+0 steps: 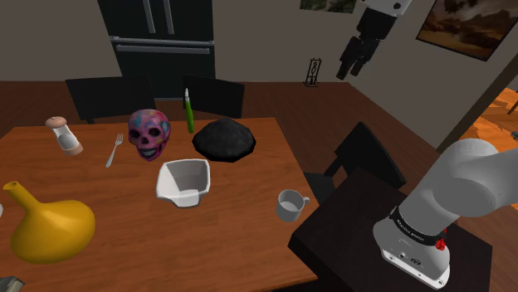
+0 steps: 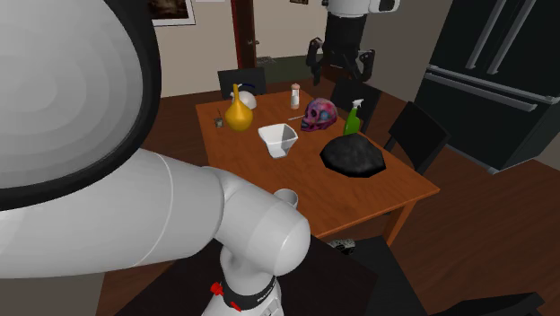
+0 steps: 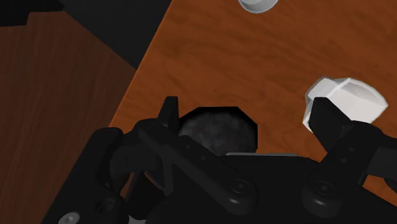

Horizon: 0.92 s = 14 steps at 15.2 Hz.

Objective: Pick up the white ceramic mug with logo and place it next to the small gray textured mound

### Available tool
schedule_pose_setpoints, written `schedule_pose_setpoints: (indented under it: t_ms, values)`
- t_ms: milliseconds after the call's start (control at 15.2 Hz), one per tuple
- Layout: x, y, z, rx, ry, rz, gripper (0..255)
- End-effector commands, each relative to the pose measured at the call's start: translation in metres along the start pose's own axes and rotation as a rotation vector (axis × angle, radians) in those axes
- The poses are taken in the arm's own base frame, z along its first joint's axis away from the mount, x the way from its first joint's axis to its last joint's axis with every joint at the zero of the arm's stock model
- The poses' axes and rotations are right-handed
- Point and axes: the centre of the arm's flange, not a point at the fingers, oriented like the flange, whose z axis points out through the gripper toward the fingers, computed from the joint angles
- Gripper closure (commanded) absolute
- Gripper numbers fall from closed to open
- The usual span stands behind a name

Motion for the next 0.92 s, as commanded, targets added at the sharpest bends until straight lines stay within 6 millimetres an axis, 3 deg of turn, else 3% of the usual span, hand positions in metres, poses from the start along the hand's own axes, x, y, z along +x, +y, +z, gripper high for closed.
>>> schedule_pose_setpoints:
  t_ms: [0, 858]
  values:
    - [0.000, 0.000, 0.000, 0.000, 0.000, 0.000, 0]
    - [-0.018, -0.065, 0.161, -0.051, -0.025, -0.035, 0]
